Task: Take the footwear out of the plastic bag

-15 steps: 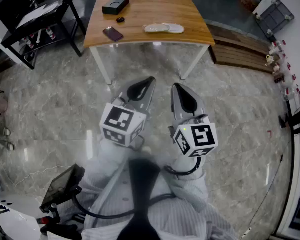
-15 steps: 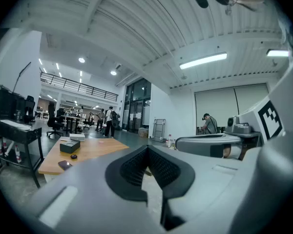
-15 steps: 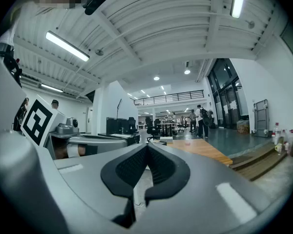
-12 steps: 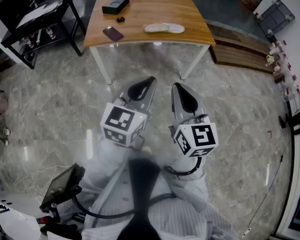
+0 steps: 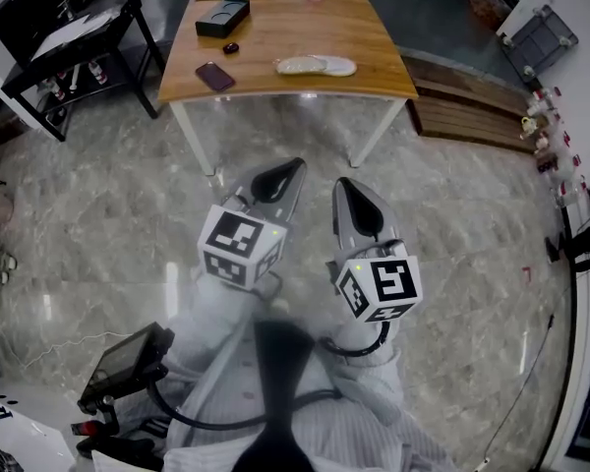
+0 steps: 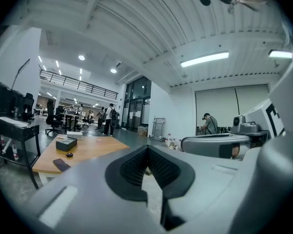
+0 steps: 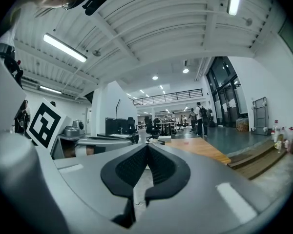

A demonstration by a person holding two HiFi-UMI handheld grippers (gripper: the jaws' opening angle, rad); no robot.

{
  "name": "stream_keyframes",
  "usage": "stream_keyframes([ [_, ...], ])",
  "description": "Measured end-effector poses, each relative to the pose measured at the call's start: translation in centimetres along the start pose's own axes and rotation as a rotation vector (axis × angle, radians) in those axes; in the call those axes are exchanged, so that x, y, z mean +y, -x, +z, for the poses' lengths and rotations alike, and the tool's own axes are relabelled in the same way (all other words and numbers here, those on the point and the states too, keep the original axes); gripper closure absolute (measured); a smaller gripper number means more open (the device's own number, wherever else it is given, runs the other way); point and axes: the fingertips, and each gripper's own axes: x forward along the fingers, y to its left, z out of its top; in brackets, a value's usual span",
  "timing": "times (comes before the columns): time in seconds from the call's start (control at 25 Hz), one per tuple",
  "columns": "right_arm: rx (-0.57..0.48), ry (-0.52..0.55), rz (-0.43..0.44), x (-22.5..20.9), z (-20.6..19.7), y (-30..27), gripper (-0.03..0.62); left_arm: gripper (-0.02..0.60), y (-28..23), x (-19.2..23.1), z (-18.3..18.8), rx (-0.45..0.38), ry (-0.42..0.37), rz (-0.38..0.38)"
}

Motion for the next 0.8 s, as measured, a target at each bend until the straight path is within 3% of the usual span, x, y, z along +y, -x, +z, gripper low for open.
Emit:
stream_keyframes([
  [0.2, 0.004, -0.068, -0.005, -3.2, -0.2, 0.4, 0.582, 0.58, -2.0, -0.5, -1.3, 0.031, 0.022, 0.01],
  [0.4, 0.033, -0.098, -0.012, -6.7, -1.5, -3.0, 0.582, 0.58, -6.0, 2.6, -2.9, 0.069, 0.059, 0.024],
  [0.6, 0.055, -0.11, 0.018, -10.8, -2.6, -11.2, 0.582, 0.58, -13.0, 8.5, -3.0, 0.078, 0.072, 0.051],
  [0.8, 0.076, -0.08, 0.021, -15.7, -1.0, -22.0, 0.582, 0.58, -22.0, 15.2, -1.3, 0.083, 0.084, 0.033],
])
